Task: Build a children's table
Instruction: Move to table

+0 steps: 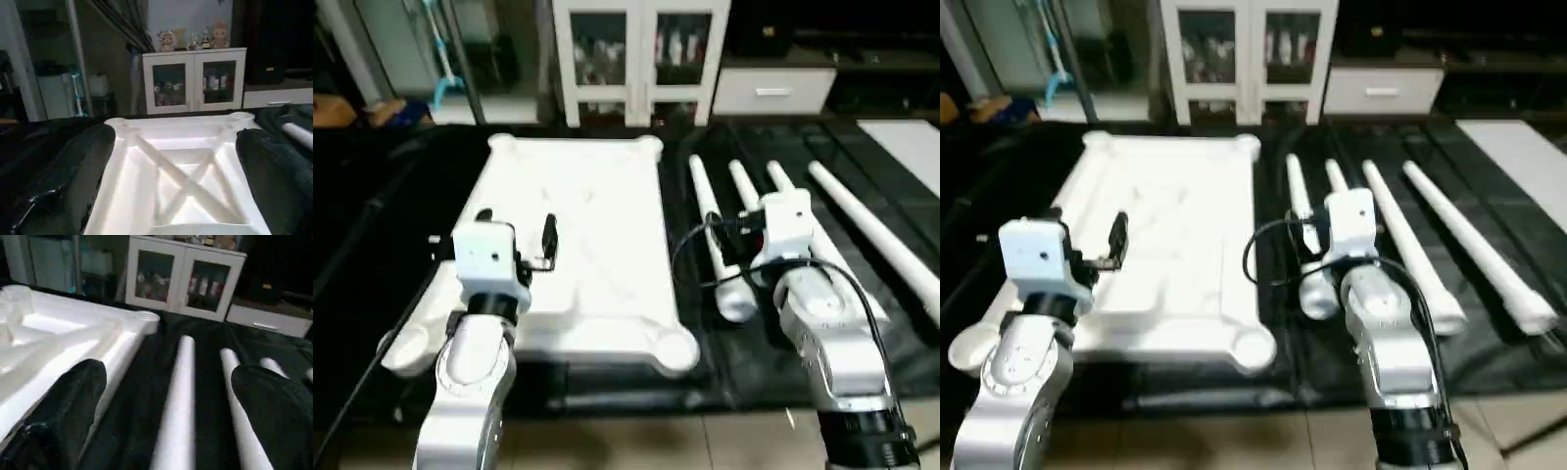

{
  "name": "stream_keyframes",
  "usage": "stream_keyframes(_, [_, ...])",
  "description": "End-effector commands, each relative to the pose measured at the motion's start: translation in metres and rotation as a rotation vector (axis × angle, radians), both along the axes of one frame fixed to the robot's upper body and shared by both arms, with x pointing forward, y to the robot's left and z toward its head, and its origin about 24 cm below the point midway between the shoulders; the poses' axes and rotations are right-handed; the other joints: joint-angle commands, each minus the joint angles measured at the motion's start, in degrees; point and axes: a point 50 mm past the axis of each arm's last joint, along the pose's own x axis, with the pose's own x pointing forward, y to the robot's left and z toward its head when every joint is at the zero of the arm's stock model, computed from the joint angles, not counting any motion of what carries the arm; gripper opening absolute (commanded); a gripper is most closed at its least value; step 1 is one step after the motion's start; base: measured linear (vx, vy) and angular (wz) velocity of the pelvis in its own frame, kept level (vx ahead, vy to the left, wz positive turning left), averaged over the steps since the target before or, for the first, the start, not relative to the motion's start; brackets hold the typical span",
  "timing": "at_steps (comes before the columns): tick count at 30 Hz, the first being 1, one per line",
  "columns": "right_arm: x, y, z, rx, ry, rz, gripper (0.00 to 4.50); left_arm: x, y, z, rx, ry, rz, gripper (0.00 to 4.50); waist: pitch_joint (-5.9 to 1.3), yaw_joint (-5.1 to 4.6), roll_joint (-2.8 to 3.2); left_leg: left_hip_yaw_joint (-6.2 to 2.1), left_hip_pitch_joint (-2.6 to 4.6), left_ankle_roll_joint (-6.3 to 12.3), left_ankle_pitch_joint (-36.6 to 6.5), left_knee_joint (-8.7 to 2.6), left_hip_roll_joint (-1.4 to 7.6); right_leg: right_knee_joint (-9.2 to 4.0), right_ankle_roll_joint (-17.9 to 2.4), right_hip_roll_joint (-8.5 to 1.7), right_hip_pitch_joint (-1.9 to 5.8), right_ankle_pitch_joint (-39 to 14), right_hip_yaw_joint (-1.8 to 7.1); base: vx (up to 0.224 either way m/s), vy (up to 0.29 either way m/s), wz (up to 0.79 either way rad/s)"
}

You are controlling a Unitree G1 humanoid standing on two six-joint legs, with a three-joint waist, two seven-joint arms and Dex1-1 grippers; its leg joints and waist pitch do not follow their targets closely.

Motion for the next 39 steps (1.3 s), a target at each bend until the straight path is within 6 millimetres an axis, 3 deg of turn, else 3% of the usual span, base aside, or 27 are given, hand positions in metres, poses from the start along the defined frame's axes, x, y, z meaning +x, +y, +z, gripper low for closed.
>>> stream_keyframes(1, [-0.001, 0.002, 0.003, -0.001, -0.011, 0.018, 4.50, 0.002, 0.001, 0.000, 0.006, 0.007, -0.004, 4.42, -3.39, -3.03, 1.30, -7.31, 7.12, 5.29, -24.32, -10.08, 8.43, 2.43, -5.71, -1.98, -3.80, -6.94, 0.66, 0.152, 0.097, -0.03])
stream_keyframes(2, [-0.001, 0.002, 0.003, -0.001, -0.010, 0.019, 4.50, 0.003, 0.001, -0.001, 0.011, 0.021, -0.007, 4.42, -3.31, -3.29, 1.35, -7.56, 8.10, 11.79, -18.49, -9.48, 8.38, 3.78, -1.95, -2.54, -5.73, -2.50, 0.77, 0.148, 0.054, 0.07])
stream_keyframes(3, [-0.001, 0.002, 0.003, 0.005, -0.009, 0.020, 4.50, 0.003, 0.000, -0.003, 0.009, 0.030, -0.010, 4.42, -3.04, -3.48, 1.09, -7.25, 7.74, 15.03, -14.14, -9.01, 8.11, 4.08, -0.55, -2.92, -6.35, -0.80, 0.81, 0.148, 0.054, 0.07])
stream_keyframes(4, [-0.001, 0.003, 0.003, 0.007, -0.008, 0.022, 4.50, 0.003, 0.000, -0.004, 0.011, 0.042, -0.013, 4.42, -2.84, -3.19, 0.13, -6.22, 6.63, 20.99, -1.85, -7.76, 7.22, 3.55, 1.30, -4.19, -7.19, 3.23, 1.73, 0.114, 0.028, 0.00])
stream_keyframes(5, [-0.002, 0.003, 0.003, 0.008, -0.006, 0.023, 4.50, 0.004, 0.000, -0.007, 0.015, 0.067, -0.022, 4.42, -3.41, -3.08, -1.17, -5.04, 5.90, 21.85, 3.76, -6.31, 5.81, 1.32, 0.65, -5.31, -6.93, 7.23, 2.81, 0.096, -0.030, -0.01])
stream_keyframes(6, [-0.002, 0.003, 0.003, 0.012, -0.004, 0.026, 4.50, 0.005, -0.001, -0.008, 0.026, 0.075, -0.038, 4.42, -3.57, -2.43, -2.25, -2.93, 3.43, 20.15, 7.17, -4.41, 3.24, -1.51, -0.35, -7.00, -5.21, 12.77, 4.09, 0.139, -0.044, 0.05])
stream_keyframes(7, [-0.002, 0.005, 0.003, 0.018, 0.002, 0.040, 4.50, 0.005, -0.003, -0.007, 0.018, 0.076, -0.076, 4.42, -4.99, -0.11, -4.34, -0.38, -4.37, 12.77, 10.11, -0.44, -1.98, -1.32, -4.41, -11.26, 3.02, 43.04, 9.37, 0.093, -0.049, 0.07])
stream_keyframes(8, [-0.002, 0.005, 0.003, 0.018, 0.004, 0.042, 4.50, 0.006, -0.003, -0.008, 0.018, 0.079, -0.077, 4.42, -4.99, -0.11, -4.34, -0.38, -4.37, 12.77, 10.11, -0.44, -1.98, -1.32, -4.41, -11.26, 3.02, 43.04, 9.37, 0.000, 0.000, 0.00])
stream_keyframes(9, [-0.002, 0.007, 0.003, 0.018, 0.014, 0.060, 4.50, 0.008, -0.001, -0.009, 0.019, 0.103, -0.083, 4.42, -4.97, 0.14, -3.40, -0.41, -2.95, 4.76, 16.09, -3.33, -0.67, 0.78, -3.88, -7.18, 1.40, 59.27, 5.34, 0.000, 0.000, 0.00])
stream_keyframes(10, [-0.002, 0.007, 0.003, 0.018, 0.014, 0.060, 4.50, 0.008, -0.001, -0.009, 0.019, 0.103, -0.083, 4.42, -4.90, 0.21, -2.95, -0.39, -2.47, 3.62, 15.72, -3.58, -0.43, 0.70, -4.02, -6.14, 1.01, 57.21, 4.81, 0.000, 0.000, 0.00])
stream_keyframes(11, [-0.002, 0.008, 0.002, 0.017, 0.020, 0.071, 4.50, 0.010, 0.000, -0.011, 0.021, 0.118, -0.081, 4.42, -4.53, 0.24, -2.14, -0.73, -1.48, 2.40, 12.43, -4.20, 0.92, -0.09, -5.77, -5.64, 0.24, 46.26, 4.35, 0.000, 0.000, 0.00])
stream_keyframes(12, [-0.002, 0.009, 0.002, 0.004, 0.037, 0.096, 4.50, 0.016, 0.004, -0.013, 0.054, 0.169, -0.083, 4.42, -4.01, 0.03, -1.39, -1.32, -0.76, 0.82, 6.43, -5.22, 2.37, -0.99, -8.57, -5.61, -0.15, 30.10, 3.84, 0.000, 0.000, 0.00])
stream_keyframes(13, [-0.001, 0.010, 0.001, -0.006, 0.043, 0.107, 4.50, 0.019, 0.006, -0.015, 0.066, 0.197, -0.083, 4.42, -3.41, 0.07, -1.06, -1.20, 0.46, -0.54, -1.63, -5.86, 3.27, -2.02, -11.15, -5.53, -1.22, 15.99, 3.74, 0.000, 0.000, 0.00])
stream_keyframes(14, [-0.001, 0.010, 0.001, -0.006, 0.043, 0.107, 4.50, 0.019, 0.006, -0.015, 0.066, 0.197, -0.083, 4.42, -3.21, -0.12, -1.06, -0.92, 0.61, -0.95, -4.85, -6.14, 3.28, -2.46, -12.00, -5.64, -1.21, 11.15, 3.86, -0.054, 0.017, 0.07])
stream_keyframes(15, [0.000, 0.011, 0.002, -0.016, 0.046, 0.115, 4.50, 0.023, 0.012, -0.017, 0.085, 0.232, -0.076, 4.42, -2.67, -0.13, -1.07, -0.84, 0.32, -2.03, -10.68, -6.89, 3.56, -2.89, -12.54, -5.91, -1.20, 3.43, 4.18, -0.100, 0.025, 0.13])
stream_keyframes(16, [0.000, 0.011, 0.002, -0.010, 0.047, 0.113, 4.50, 0.025, 0.016, -0.019, 0.084, 0.262, -0.063, 4.42, -2.35, 0.04, -1.37, -0.35, 0.81, -2.86, -15.91, -7.08, 3.44, -3.63, -11.95, -6.04, -1.95, -3.59, 4.47, -0.092, 0.020, 0.06])
stream_keyframes(19, [0.001, 0.011, 0.002, -0.008, 0.053, 0.115, 4.50, 0.028, 0.021, -0.020, 0.094, 0.286, -0.059, 4.42, -2.18, 0.22, -1.46, 0.46, 0.81, -3.72, -19.02, -7.25, 3.43, -4.59, -9.71, -6.58, -2.69, -12.80, 4.97, -0.054, 0.004, 0.05])
stream_keyframes(22, [-0.001, 0.015, 0.003, -0.034, 0.074, 0.187, 4.50, 0.033, 0.027, -0.026, 0.085, 0.370, -0.073, 4.42, -2.40, 0.30, -1.50, 0.42, 0.14, -3.94, -16.99, -7.38, 3.44, -4.48, -8.30, -6.65, -2.58, -12.52, 4.97, -0.038, -0.001, 0.02])
stream_keyframes(26, [-0.006, 0.019, 0.005, -0.064, 0.101, 0.300, 4.50, 0.039, 0.028, -0.029, 0.077, 0.437, -0.110, 4.42, -2.56, 0.37, -1.54, 0.46, -0.37, -3.24, -15.12, -7.30, 3.39, -4.46, -8.43, -6.73, -2.39, -11.15, 4.99, 0.000, 0.000, 0.00])
stream_keyframes(27, [-0.008, 0.020, 0.005, -0.057, 0.111, 0.322, 4.50, 0.040, 0.028, -0.030, 0.070, 0.447, -0.123, 4.42, -2.71, 0.42, -1.60, 0.59, -0.36, -2.70, -13.57, -7.16, 3.43, -4.39, -8.97, -6.79, -2.41, -9.56, 5.07, 0.000, 0.000, 0.00])
stream_keyframes(28, [-0.011, 0.020, 0.005, -0.061, 0.127, 0.362, 4.50, 0.044, 0.027, -0.029, 0.061, 0.465, -0.144, 4.42, -2.74, 0.53, -1.30, 0.66, -0.49, -2.23, -12.18, -7.11, 3.42, -4.28, -9.52, -6.82, -2.29, -8.48, 5.05, 0.000, 0.000, 0.00])
stream_keyframes(31, [-0.016, 0.019, 0.002, -0.083, 0.159, 0.419, 4.50, 0.047, 0.026, -0.029, 0.065, 0.496, -0.184, 4.42, -3.02, 0.72, -1.61, 0.81, -0.64, -1.11, -9.11, -7.02, 3.47, -4.09, -10.67, -6.73, -2.00, -4.41, 4.91, 0.000, 0.000, 0.00])
stream_keyframes(35, [-0.024, 0.018, -0.001, -0.090, 0.221, 0.489, 4.50, 0.049, 0.027, -0.032, 0.072, 0.555, -0.224, 4.42, -3.20, 0.83, -1.29, 0.86, -0.68, -0.20, -5.12, -6.84, 3.59, -3.54, -12.44, -6.65, -1.72, 1.94, 4.75, 0.000, 0.000, 0.00])
stream_keyframes(36, [-0.025, 0.018, -0.001, -0.088, 0.229, 0.505, 4.50, 0.049, 0.028, -0.032, 0.079, 0.562, -0.221, 4.27, -3.29, 0.91, -0.98, 0.80, -0.54, -0.01, -4.30, -6.78, 3.66, -3.35, -12.97, -6.67, -1.67, 3.60, 4.67, 0.000, 0.000, 0.00])
stream_keyframes(39, [-0.037, 0.019, 0.003, -0.051, 0.272, 0.634, 4.50, 0.052, 0.034, -0.037, 0.105, 0.611, -0.216, 4.03, -3.39, 0.90, -1.09, 0.83, -0.43, 0.99, -3.57, -6.79, 3.74, -3.28, -13.87, -6.56, -1.32, 6.94, 4.55, 0.000, 0.000, 0.00])
